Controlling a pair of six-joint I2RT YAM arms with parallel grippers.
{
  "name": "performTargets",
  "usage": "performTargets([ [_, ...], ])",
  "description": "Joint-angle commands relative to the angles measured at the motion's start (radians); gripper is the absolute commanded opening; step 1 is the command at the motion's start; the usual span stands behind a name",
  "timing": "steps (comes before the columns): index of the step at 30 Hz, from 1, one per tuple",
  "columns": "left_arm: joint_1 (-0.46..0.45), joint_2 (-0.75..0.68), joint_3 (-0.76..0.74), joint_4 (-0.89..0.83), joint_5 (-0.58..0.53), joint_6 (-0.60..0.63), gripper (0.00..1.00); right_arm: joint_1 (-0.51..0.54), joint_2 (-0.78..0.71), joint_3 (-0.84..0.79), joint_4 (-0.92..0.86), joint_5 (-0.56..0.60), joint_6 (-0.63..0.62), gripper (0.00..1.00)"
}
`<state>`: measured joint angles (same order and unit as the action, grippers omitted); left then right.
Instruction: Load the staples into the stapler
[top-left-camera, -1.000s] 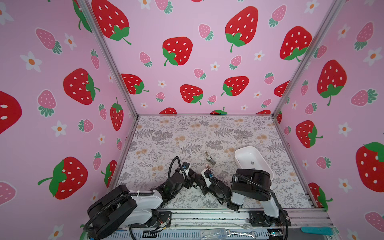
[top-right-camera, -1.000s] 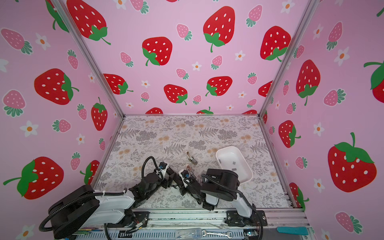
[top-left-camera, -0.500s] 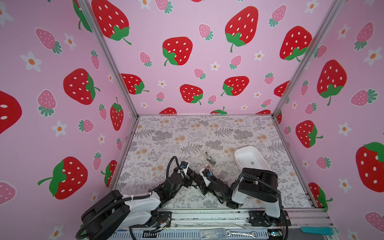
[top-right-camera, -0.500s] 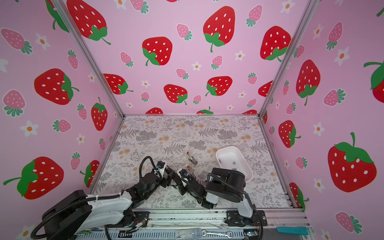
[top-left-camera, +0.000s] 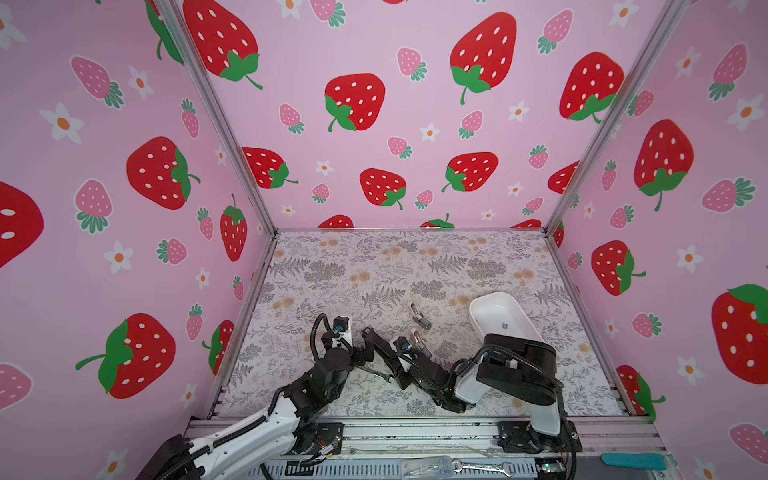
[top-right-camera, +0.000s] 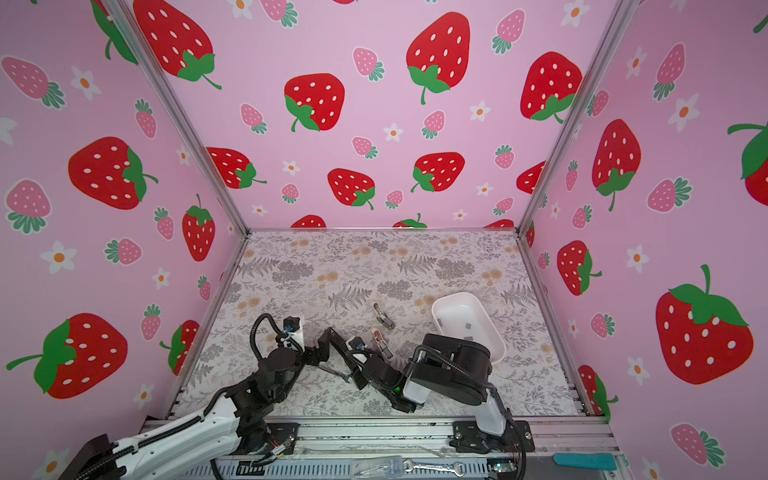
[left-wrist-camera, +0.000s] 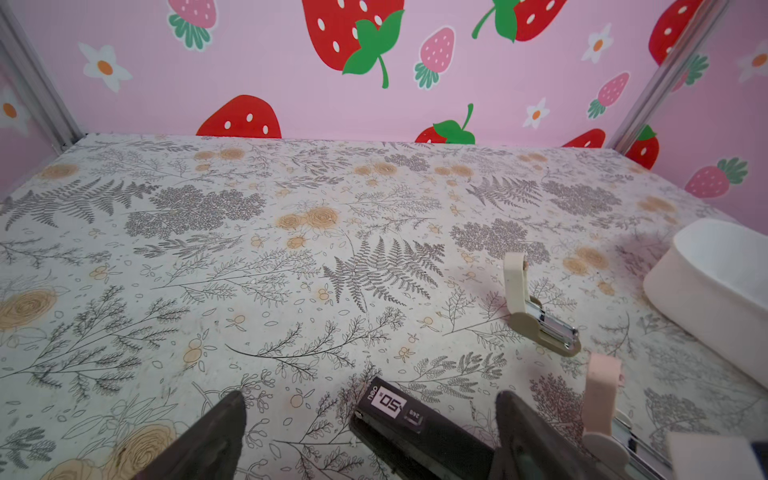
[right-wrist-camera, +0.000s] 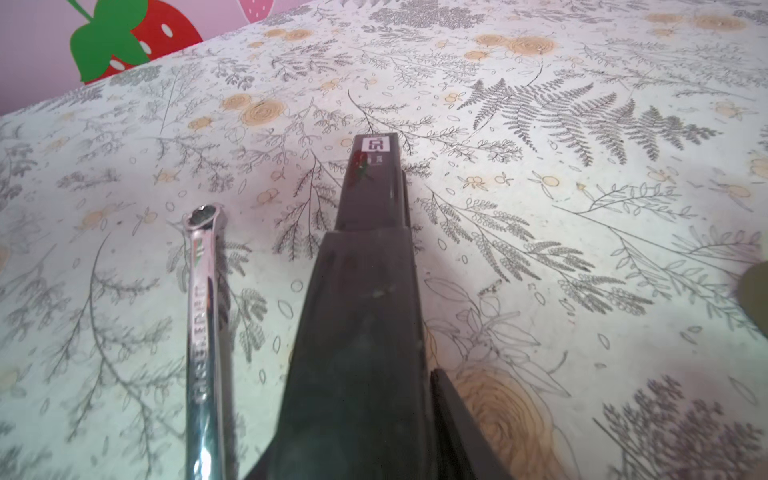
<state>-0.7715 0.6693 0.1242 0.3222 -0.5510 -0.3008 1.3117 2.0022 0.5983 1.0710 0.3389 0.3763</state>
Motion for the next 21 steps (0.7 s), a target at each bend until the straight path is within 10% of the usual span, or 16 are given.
performTargets([
  [1,0.028,-0.078,0.040,-0.152,-0.048,-0.076,0.96,-0.023,0.059,0.056,-0.154,0.031,0.031,0.35],
  [21,0.246,-0.159,0.064,-0.290,0.115,-0.191,1.00,-0.092,0.278,0.464,-0.387,-0.040,0.085,0.37],
])
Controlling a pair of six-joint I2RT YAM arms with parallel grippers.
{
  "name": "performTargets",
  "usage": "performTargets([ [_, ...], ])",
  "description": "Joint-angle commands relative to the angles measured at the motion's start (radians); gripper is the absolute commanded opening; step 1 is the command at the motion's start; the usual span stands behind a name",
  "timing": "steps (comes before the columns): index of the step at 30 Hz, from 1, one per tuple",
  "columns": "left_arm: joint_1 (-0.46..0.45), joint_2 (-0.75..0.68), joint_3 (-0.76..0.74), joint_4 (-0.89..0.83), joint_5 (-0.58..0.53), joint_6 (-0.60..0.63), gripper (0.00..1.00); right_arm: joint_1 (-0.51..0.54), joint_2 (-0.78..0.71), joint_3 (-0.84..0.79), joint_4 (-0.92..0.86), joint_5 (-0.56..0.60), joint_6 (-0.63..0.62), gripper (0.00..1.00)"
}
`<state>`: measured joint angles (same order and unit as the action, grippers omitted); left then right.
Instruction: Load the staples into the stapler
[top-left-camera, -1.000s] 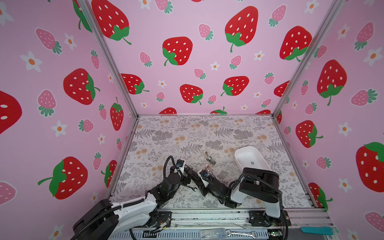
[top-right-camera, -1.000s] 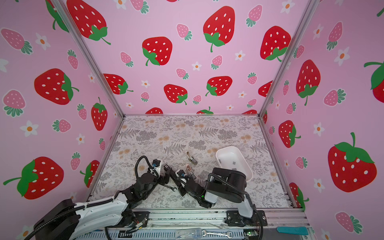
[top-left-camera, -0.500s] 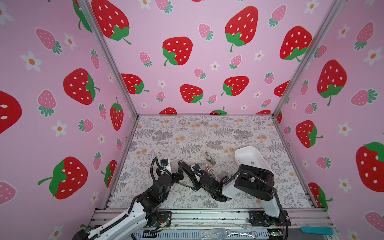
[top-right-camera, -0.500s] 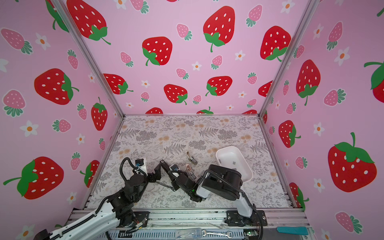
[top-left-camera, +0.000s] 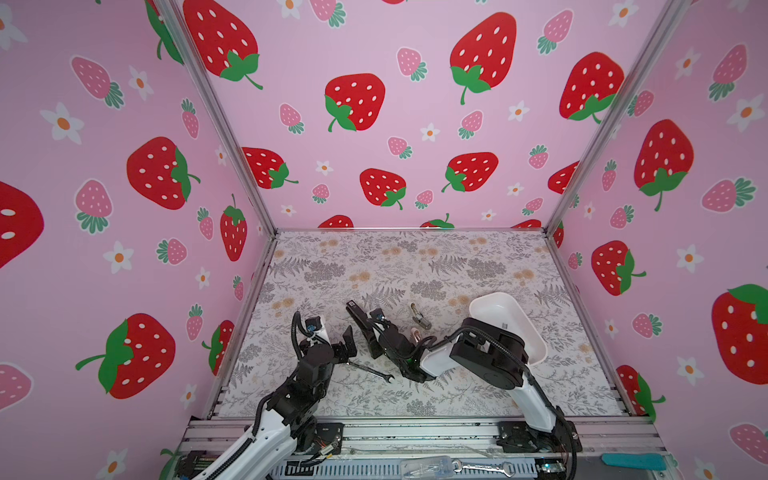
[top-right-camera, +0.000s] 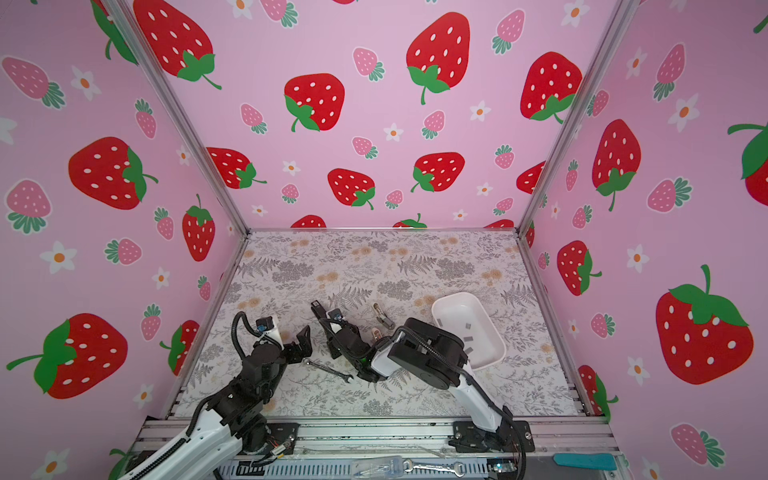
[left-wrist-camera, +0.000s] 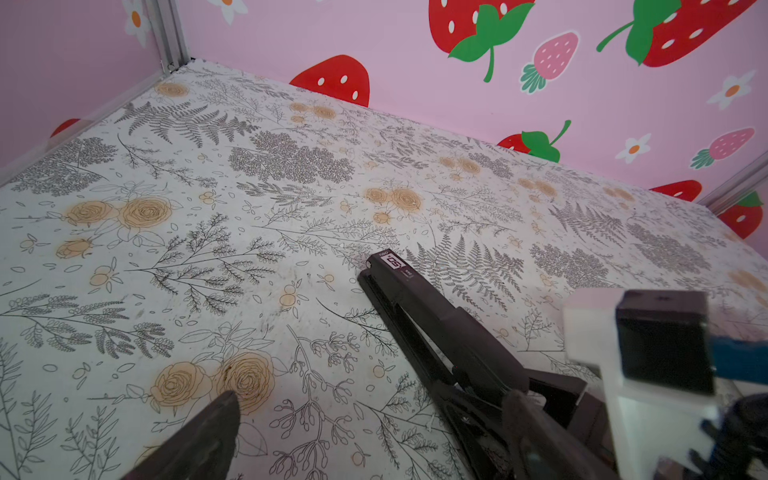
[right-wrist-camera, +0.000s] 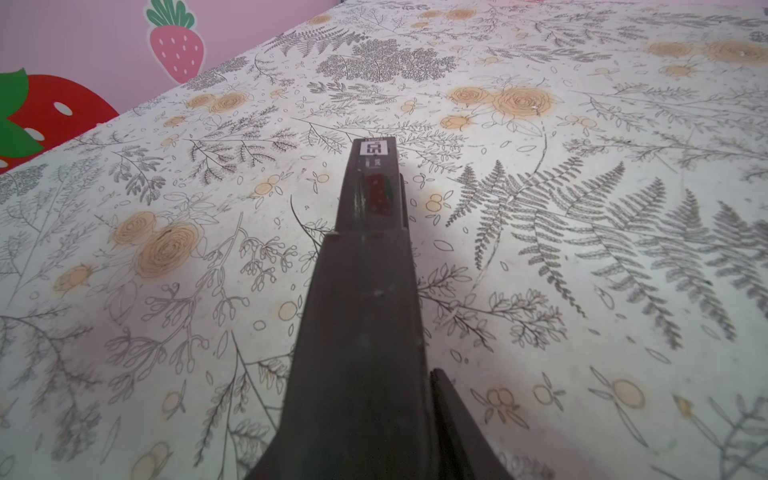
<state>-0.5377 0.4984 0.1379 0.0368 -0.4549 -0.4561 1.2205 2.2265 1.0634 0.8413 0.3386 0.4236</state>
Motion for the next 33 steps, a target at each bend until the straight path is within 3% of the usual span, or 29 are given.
performTargets([
  [1,0.016,0.020,0.054,-0.004,0.023,-0.038,1.00,-0.001,0.050,0.003,-0.159,-0.043,0.037,0.38],
  [11,0.024,0.077,0.089,-0.001,0.073,-0.029,1.00,-0.001,-0.100,-0.052,-0.147,-0.069,0.006,0.51],
  [22,0.018,0.081,0.113,0.074,0.301,0.048,0.96,0.002,-0.533,-0.439,-0.069,-0.035,-0.019,0.62],
  [27,-0.053,0.169,0.147,0.135,0.339,0.096,0.95,0.001,-0.726,-0.595,-0.135,0.046,-0.022,0.63],
  [33,-0.215,0.361,0.220,0.216,0.282,0.186,0.92,-0.008,-0.912,-0.743,-0.226,0.126,0.002,0.63],
])
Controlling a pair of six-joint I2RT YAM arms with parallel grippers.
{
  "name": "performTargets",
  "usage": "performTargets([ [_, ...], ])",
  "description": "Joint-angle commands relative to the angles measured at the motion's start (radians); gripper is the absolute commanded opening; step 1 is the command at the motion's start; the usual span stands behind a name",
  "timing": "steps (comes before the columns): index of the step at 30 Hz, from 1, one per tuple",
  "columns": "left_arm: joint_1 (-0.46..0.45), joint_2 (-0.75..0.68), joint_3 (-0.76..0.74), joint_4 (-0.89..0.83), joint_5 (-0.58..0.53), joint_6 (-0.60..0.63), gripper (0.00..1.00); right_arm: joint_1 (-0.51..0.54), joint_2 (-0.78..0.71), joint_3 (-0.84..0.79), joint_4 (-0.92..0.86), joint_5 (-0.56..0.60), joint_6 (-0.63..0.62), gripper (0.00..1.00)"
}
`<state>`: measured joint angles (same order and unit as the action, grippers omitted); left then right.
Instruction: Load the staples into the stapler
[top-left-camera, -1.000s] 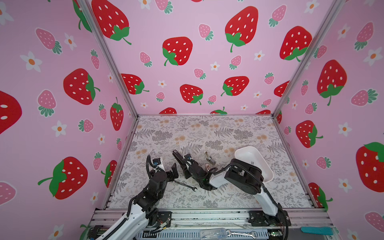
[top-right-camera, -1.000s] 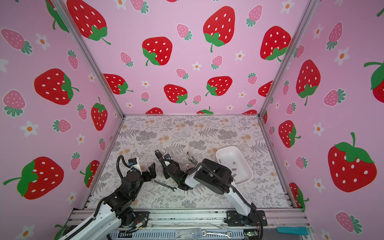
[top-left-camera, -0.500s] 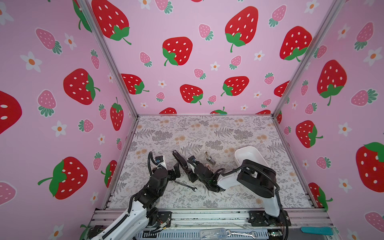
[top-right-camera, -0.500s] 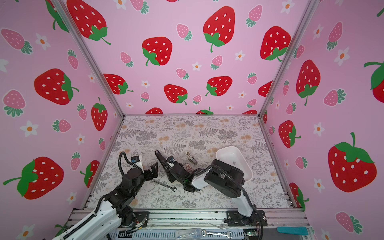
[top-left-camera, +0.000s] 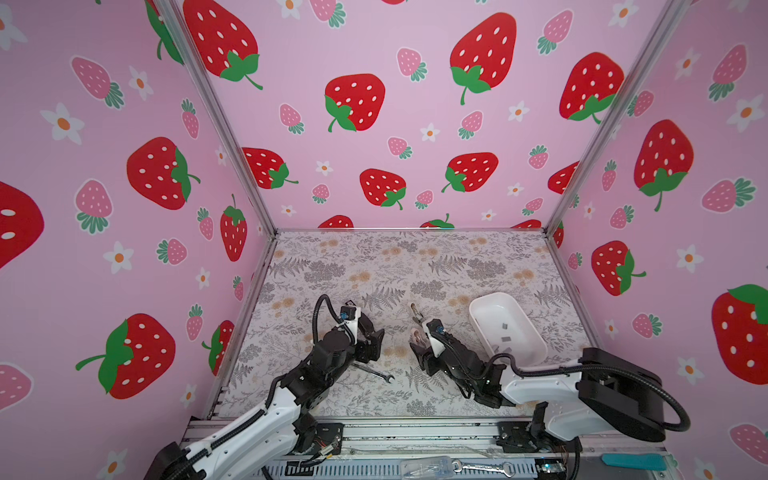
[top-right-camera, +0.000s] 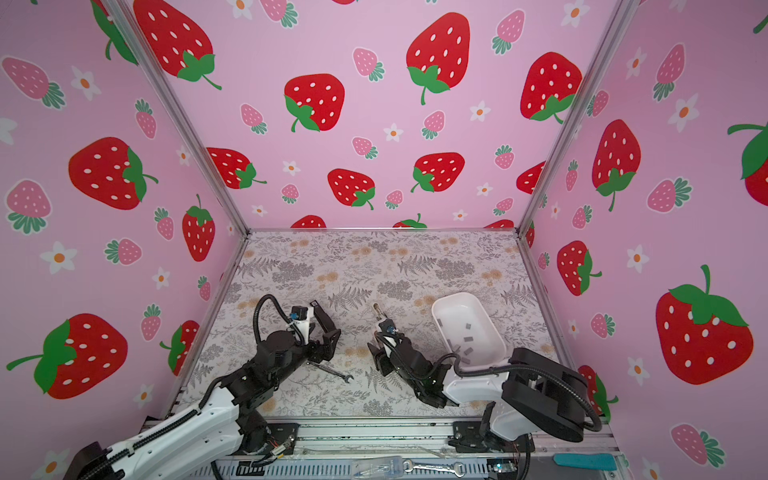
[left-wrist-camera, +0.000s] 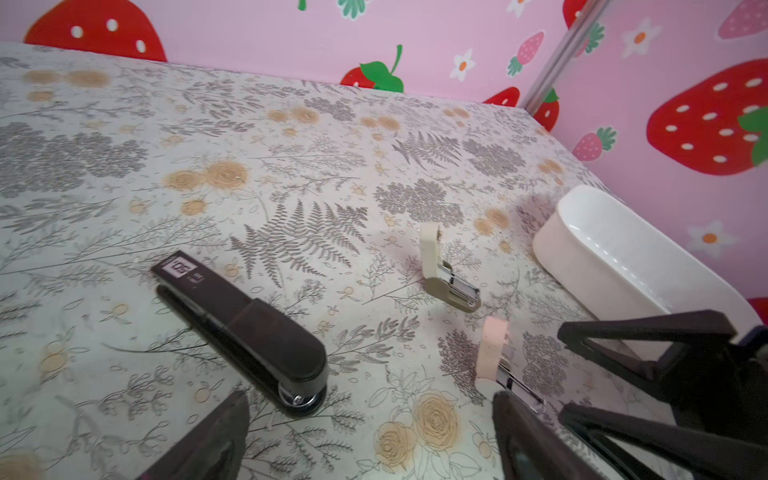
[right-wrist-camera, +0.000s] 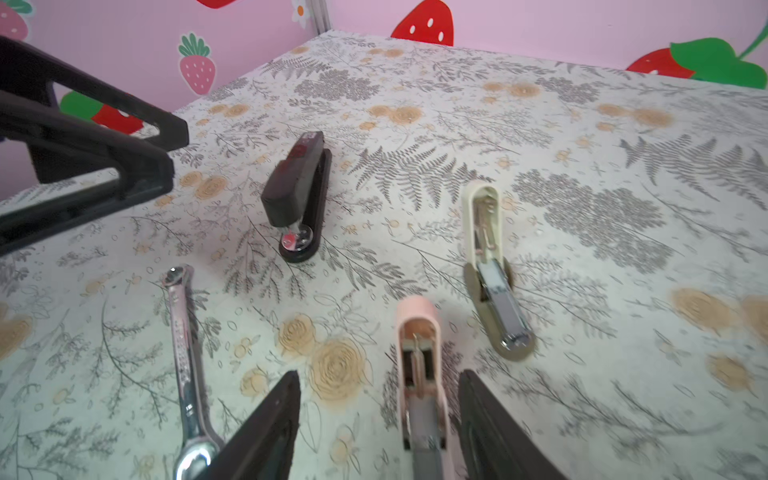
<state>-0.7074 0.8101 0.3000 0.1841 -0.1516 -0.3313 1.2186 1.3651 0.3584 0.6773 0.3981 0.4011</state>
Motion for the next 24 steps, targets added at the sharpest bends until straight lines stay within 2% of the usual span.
performTargets([
  [1,-0.066,0.083,0.068,0.082,-0.026,0.076,0.91,-0.010,-0.074,-0.059,-0.072,0.062,0.033,0.63],
  [5,-0.099,0.172,0.097,0.129,-0.016,0.094,0.89,-0.022,-0.115,-0.112,-0.074,0.005,0.050,0.63],
  [10,-0.101,0.228,0.121,0.157,-0.020,0.084,0.88,-0.027,-0.037,-0.110,-0.062,-0.082,0.042,0.61],
  [16,-0.096,0.272,0.172,0.115,-0.075,0.047,0.82,-0.028,0.076,-0.086,-0.038,-0.093,0.046,0.60],
  [24,-0.091,0.325,0.204,0.134,-0.042,0.030,0.78,-0.031,0.176,-0.062,-0.014,-0.085,0.037,0.57],
])
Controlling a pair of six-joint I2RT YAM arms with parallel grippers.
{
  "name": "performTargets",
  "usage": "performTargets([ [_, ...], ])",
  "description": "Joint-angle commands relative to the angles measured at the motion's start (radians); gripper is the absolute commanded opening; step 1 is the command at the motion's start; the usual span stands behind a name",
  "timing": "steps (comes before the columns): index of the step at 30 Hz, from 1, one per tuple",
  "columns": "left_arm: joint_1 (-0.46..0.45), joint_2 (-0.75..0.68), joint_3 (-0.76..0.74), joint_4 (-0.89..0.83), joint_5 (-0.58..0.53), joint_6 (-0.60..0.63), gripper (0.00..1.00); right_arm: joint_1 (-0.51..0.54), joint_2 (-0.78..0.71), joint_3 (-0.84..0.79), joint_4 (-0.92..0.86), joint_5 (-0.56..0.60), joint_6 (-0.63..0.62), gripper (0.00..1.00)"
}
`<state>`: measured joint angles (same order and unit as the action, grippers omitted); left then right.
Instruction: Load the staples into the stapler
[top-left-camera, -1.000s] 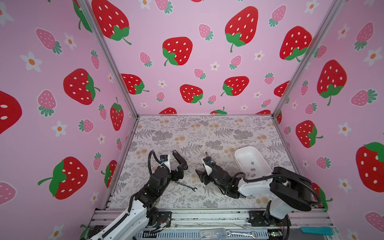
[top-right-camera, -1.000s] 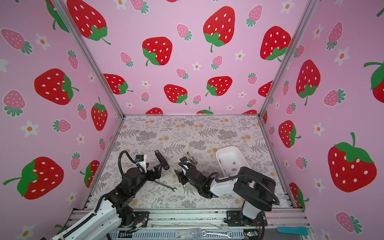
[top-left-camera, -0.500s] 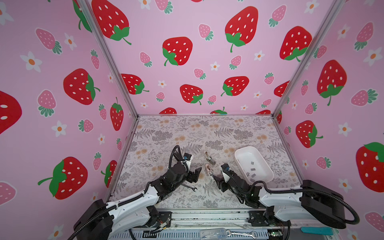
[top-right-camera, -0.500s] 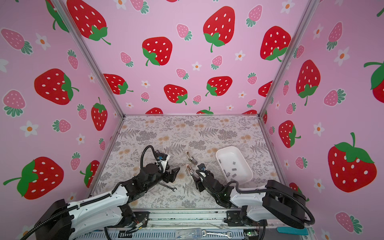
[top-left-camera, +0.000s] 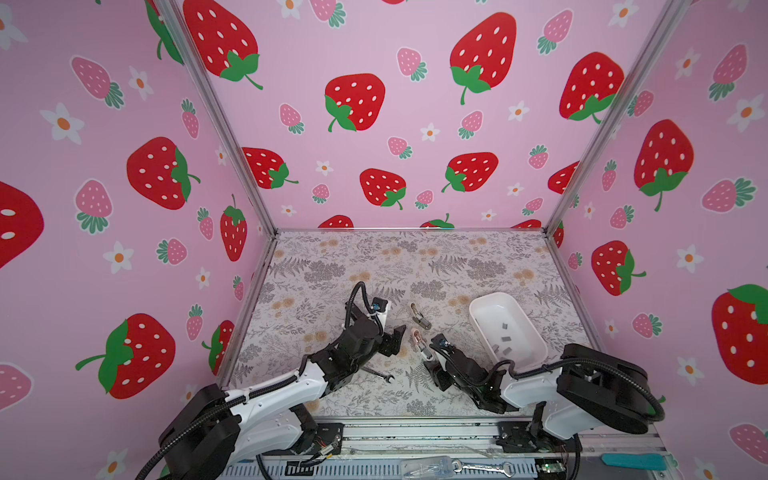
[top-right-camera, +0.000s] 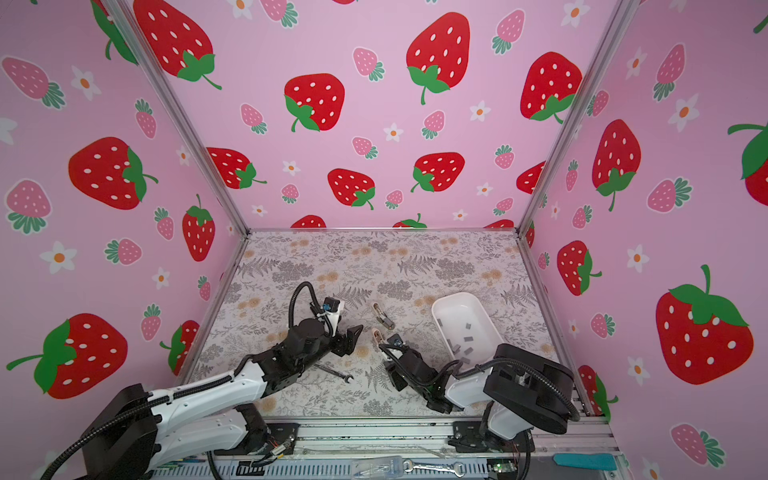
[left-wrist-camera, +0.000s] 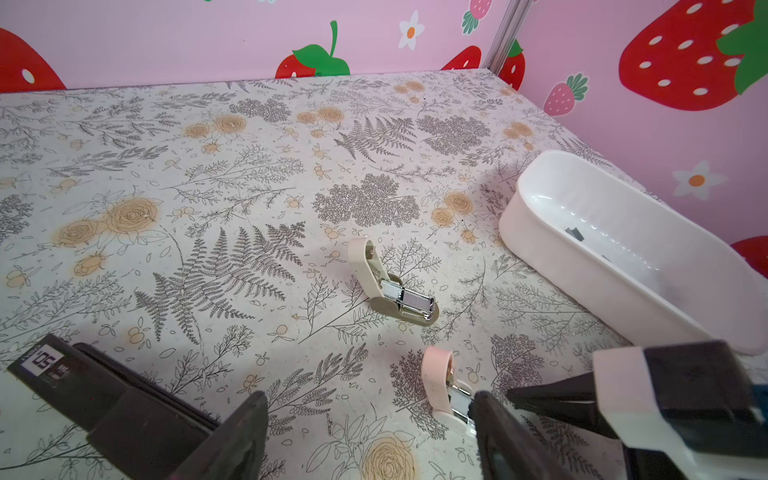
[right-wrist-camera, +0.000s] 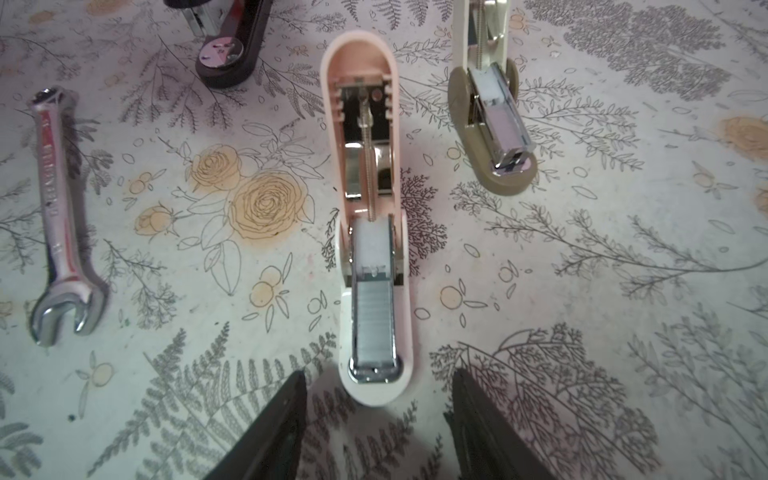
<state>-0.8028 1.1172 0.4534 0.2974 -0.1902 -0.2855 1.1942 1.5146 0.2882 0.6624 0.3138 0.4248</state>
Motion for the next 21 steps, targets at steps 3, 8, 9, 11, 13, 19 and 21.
performTargets([
  [3,0.008,0.049,0.064,0.017,0.001,-0.028,0.77,-0.007,0.046,0.008,0.015,-0.002,0.006,0.56],
  [8,0.027,0.101,0.079,0.034,0.028,-0.045,0.75,-0.007,0.083,0.014,0.025,-0.002,-0.004,0.48],
  [9,0.031,0.111,0.082,0.040,0.037,-0.046,0.74,-0.007,0.089,0.013,0.030,-0.002,-0.006,0.48],
  [11,0.038,0.132,0.086,0.054,0.052,-0.047,0.73,-0.007,0.101,0.014,0.036,-0.001,-0.007,0.46],
  [13,0.047,0.156,0.094,0.062,0.061,-0.049,0.69,-0.007,0.110,0.014,0.044,-0.001,-0.009,0.44],
  [19,0.076,0.239,0.115,0.084,0.072,-0.029,0.66,-0.007,0.125,0.011,0.066,-0.011,-0.014,0.38],
  [21,0.075,0.271,0.121,0.099,0.095,-0.003,0.65,-0.007,0.127,0.009,0.073,-0.018,-0.015,0.36],
])
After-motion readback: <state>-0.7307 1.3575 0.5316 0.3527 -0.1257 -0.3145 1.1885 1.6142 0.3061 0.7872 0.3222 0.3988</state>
